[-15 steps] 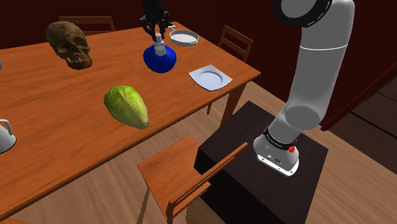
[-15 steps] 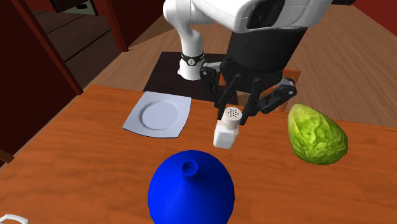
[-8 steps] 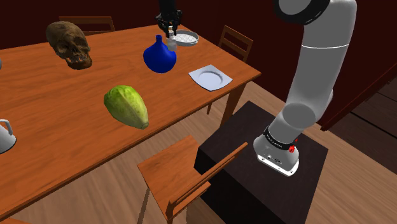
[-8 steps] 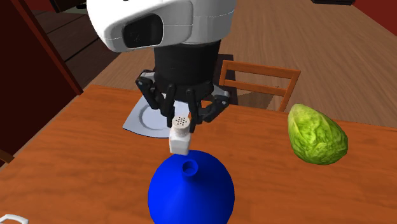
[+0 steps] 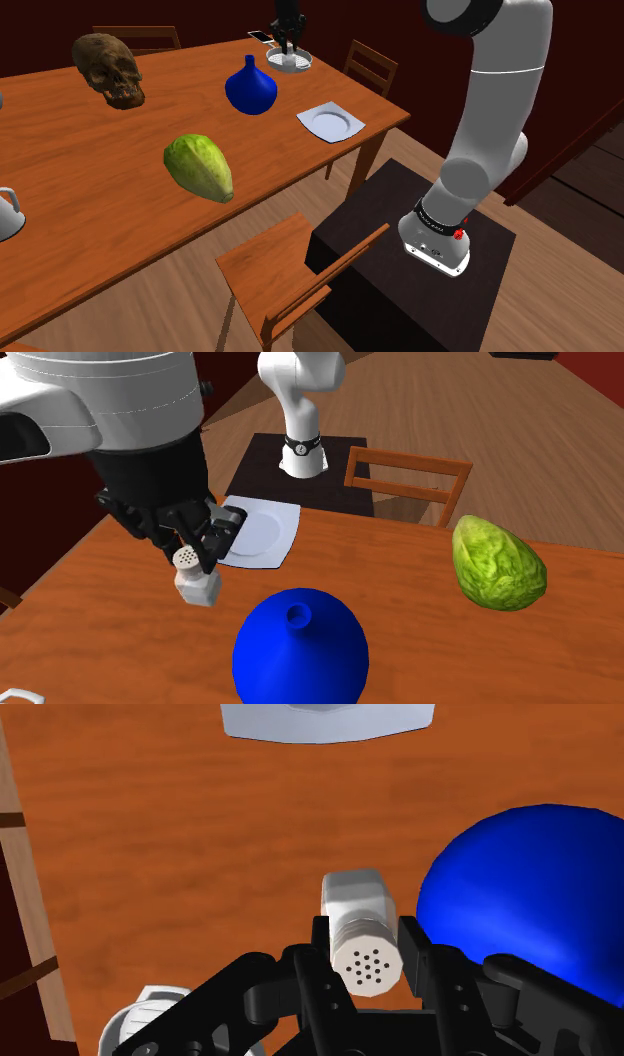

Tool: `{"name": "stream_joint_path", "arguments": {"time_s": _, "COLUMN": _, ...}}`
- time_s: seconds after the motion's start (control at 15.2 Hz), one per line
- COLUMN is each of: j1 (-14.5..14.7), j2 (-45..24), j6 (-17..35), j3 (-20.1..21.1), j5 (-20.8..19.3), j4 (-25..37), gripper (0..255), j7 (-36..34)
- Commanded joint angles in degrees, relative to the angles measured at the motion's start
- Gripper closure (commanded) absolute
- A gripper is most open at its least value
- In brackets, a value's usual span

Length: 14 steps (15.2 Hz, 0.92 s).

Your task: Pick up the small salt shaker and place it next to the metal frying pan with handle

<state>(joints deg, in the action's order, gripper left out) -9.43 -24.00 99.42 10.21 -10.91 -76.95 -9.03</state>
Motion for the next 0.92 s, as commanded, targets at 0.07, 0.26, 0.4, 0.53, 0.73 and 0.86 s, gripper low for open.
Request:
{"name": "stream_joint_path", "arguments": {"time_s": 0.07, "j1": -2.0, "j2": -1.9, "j6": 0.0, "j3": -0.9, "j5": 0.1, "j4": 2.4, "gripper": 255, "j7": 3.2}}
{"name": "stream_joint_path", "arguments": {"time_s": 0.26, "j1": -4.2, "j2": -4.5, "j6": -0.3, "j3": -1.9, "j5": 0.1, "j4": 5.6, "gripper": 255, "j7": 6.5}}
{"name": "stream_joint_path", "arguments": {"time_s": 0.4, "j1": -5.6, "j2": -6.5, "j6": -0.8, "j3": -2.5, "j5": 0.2, "j4": 8.4, "gripper": 255, "j7": 8.6}}
{"name": "stream_joint_path", "arguments": {"time_s": 0.53, "j1": -6.9, "j2": -8.9, "j6": -1.5, "j3": -3.1, "j5": 0.2, "j4": 11.8, "gripper": 255, "j7": 10.8}}
{"name": "stream_joint_path", "arguments": {"time_s": 0.73, "j1": -8.8, "j2": -13.4, "j6": -3.2, "j3": -3.9, "j5": 0.3, "j4": 18.4, "gripper": 255, "j7": 14.0}}
{"name": "stream_joint_path", "arguments": {"time_s": 0.86, "j1": -9.6, "j2": -15.3, "j6": -3.3, "j3": -4.1, "j5": 0.3, "j4": 20.6, "gripper": 255, "j7": 15.2}}
